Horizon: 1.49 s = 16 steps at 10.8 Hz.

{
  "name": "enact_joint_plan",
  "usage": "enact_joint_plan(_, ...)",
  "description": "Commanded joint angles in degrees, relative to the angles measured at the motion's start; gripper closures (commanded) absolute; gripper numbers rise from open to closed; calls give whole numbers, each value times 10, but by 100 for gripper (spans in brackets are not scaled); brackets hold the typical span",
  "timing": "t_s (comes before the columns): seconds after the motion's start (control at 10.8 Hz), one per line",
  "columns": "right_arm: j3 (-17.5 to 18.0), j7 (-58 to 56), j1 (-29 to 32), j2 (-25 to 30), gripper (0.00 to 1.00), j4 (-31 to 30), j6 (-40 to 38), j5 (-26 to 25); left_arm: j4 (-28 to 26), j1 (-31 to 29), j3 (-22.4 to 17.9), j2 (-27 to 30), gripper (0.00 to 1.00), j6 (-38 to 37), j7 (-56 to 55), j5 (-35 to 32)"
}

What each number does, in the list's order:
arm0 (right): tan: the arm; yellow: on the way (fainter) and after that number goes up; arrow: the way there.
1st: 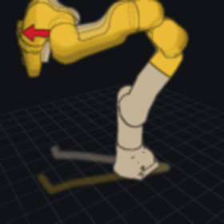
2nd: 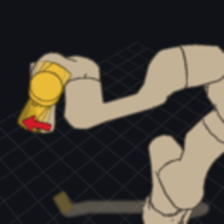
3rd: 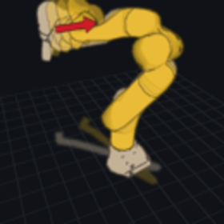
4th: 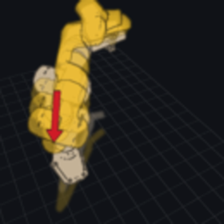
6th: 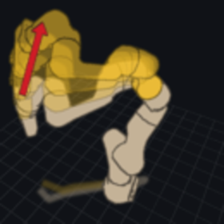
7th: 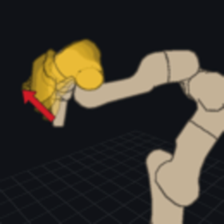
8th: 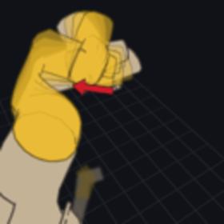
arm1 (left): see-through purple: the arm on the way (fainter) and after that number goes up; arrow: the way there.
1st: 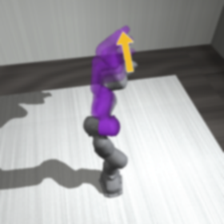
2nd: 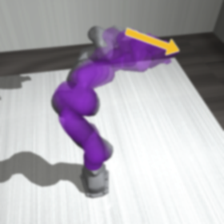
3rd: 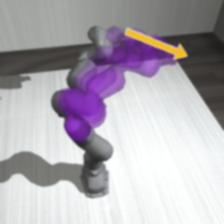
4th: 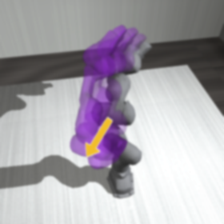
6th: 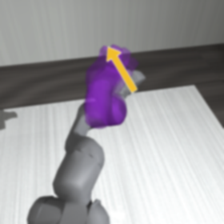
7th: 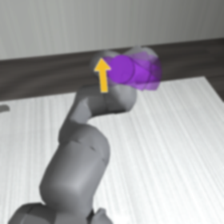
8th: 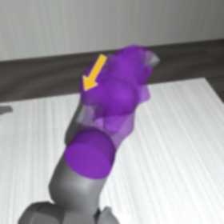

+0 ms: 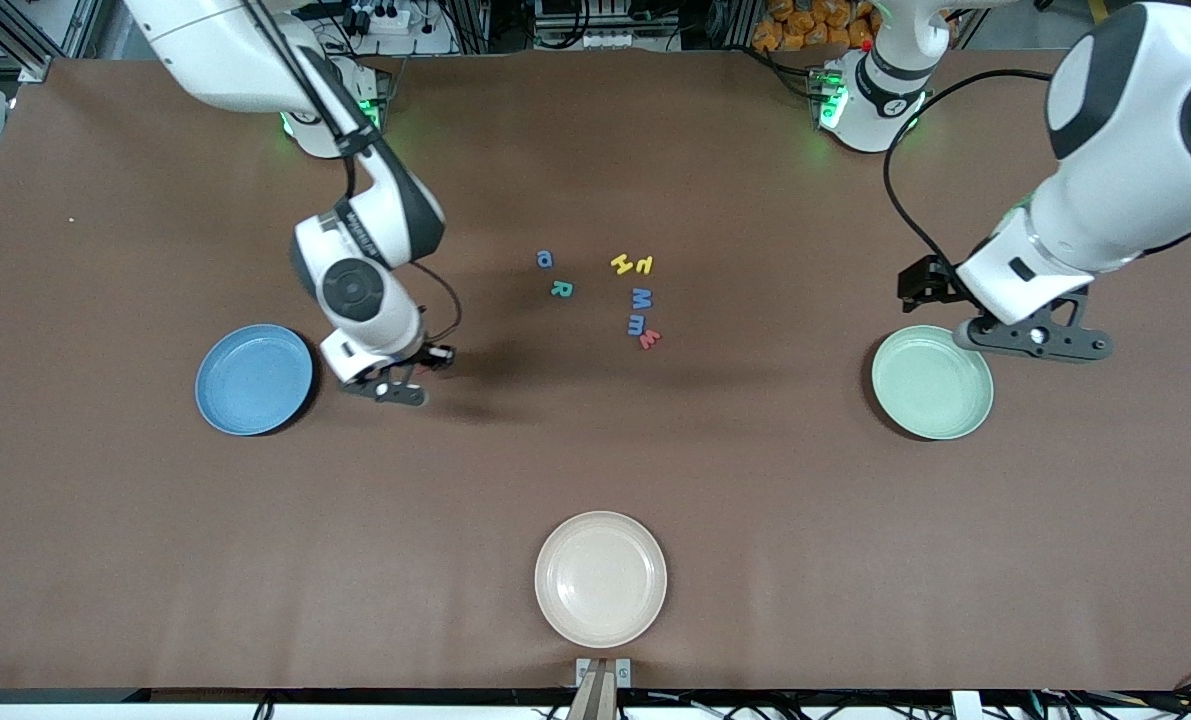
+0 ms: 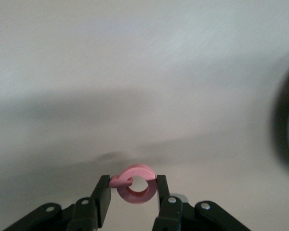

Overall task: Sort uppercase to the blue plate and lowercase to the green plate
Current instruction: 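Carry the pink q with the right gripper to the blue plate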

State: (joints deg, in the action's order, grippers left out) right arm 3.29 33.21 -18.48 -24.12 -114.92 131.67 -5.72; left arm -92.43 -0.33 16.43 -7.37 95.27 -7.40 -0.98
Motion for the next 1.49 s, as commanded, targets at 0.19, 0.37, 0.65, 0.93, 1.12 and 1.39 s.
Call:
enact_joint_plan(0.19,-99,-223,10,11,73,19,-10,-5,-46,-5,24,20,0,33,-17,28)
enact_joint_plan(0.37,-134,-297,15,11,73,19,-8,-3,-71,-3,34,25,0,62,-41,35)
enact_joint_plan(0.65,-148,-364,50,24,73,-6,-19,-3,-104,-4,67,27,0,102,-88,33)
enact_joint_plan(0.93,-161,-384,57,47,73,-52,-7,-3,-133,-4,93,26,0,139,-113,27)
enact_joint_plan(1.12,-162,-433,80,46,73,-95,62,20,-164,-3,115,26,0,180,-132,27)
enact_joint_plan(1.39,-169,-547,81,32,73,-130,141,153,-185,8,140,9,0,224,-185,-8)
